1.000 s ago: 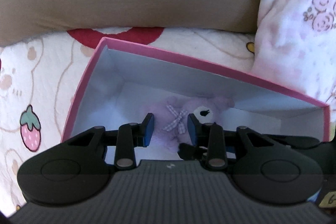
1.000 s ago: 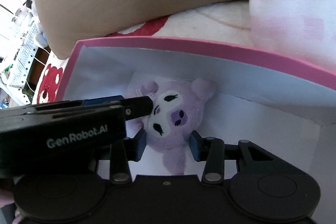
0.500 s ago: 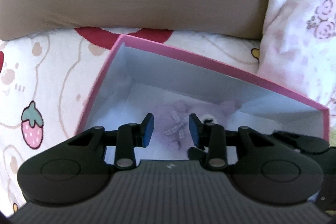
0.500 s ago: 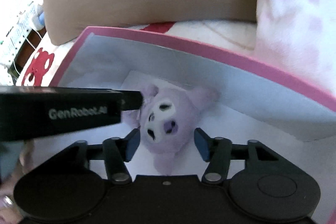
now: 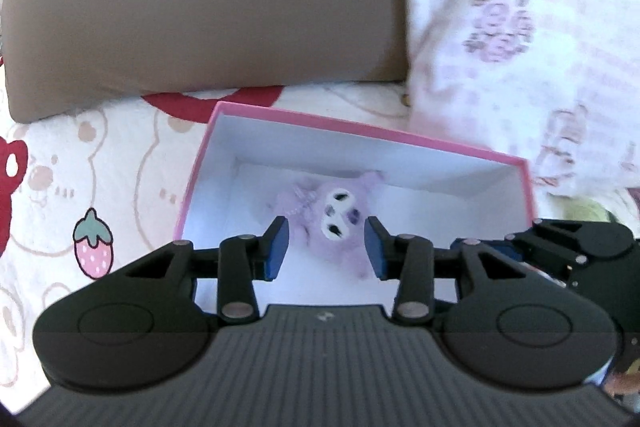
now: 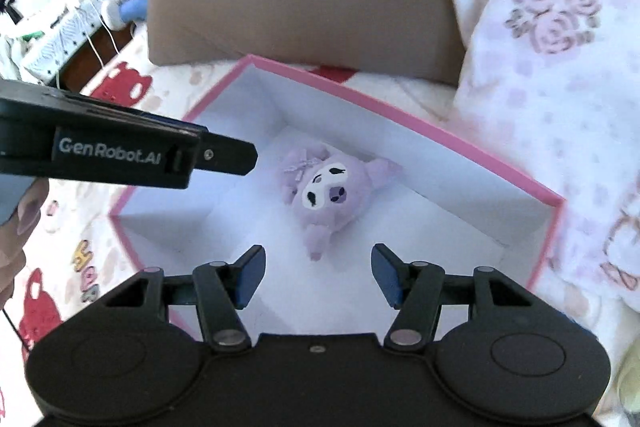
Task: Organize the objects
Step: 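Open the right gripper to drop the plush toy into the pink box, then withdraw the right tool from the box toward the blue snack packet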
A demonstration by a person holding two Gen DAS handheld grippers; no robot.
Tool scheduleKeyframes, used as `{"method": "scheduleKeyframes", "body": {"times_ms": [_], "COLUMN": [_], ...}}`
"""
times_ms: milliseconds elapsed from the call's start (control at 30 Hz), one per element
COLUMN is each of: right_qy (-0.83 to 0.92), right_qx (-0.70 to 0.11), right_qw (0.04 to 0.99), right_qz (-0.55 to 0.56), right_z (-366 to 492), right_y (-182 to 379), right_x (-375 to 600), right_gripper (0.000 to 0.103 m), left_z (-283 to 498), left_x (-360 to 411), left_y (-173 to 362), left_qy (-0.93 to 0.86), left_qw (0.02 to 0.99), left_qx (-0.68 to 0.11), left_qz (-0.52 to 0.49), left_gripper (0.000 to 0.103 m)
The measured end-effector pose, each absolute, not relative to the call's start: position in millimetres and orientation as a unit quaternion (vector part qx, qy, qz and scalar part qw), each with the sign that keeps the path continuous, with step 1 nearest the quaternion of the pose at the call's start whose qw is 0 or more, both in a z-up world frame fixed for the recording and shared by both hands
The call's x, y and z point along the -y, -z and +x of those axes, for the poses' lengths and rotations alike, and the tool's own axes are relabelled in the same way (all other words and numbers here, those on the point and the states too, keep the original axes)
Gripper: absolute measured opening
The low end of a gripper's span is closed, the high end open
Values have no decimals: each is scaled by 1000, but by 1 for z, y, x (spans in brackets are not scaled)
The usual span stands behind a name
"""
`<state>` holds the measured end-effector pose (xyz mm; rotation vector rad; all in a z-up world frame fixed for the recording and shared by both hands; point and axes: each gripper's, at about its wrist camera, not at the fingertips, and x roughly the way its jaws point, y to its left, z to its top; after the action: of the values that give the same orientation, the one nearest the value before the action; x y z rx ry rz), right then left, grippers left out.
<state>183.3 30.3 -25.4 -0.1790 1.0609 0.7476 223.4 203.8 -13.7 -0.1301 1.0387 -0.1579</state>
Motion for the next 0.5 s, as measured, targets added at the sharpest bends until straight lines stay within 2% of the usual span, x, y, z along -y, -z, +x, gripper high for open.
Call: {"method": "scheduleKeyframes", "body": {"times_ms": [367, 500], "right_qy": [-352, -337], "right_qx": [-452, -477], "right_qw": [814, 804], "right_qz": [-97, -109], "right_z": [132, 116], "right_y": [-28, -34], "right_x": [-10, -3], "right_gripper": [64, 64], "left_z": [166, 144], "left_x": [-197, -189], "left_y": [-39, -55], "left_qy": [117, 133], "left_qw": [858, 862], "left_qx": [-497, -488], "left_qz": [-58, -26], "left_gripper": [41, 43]}}
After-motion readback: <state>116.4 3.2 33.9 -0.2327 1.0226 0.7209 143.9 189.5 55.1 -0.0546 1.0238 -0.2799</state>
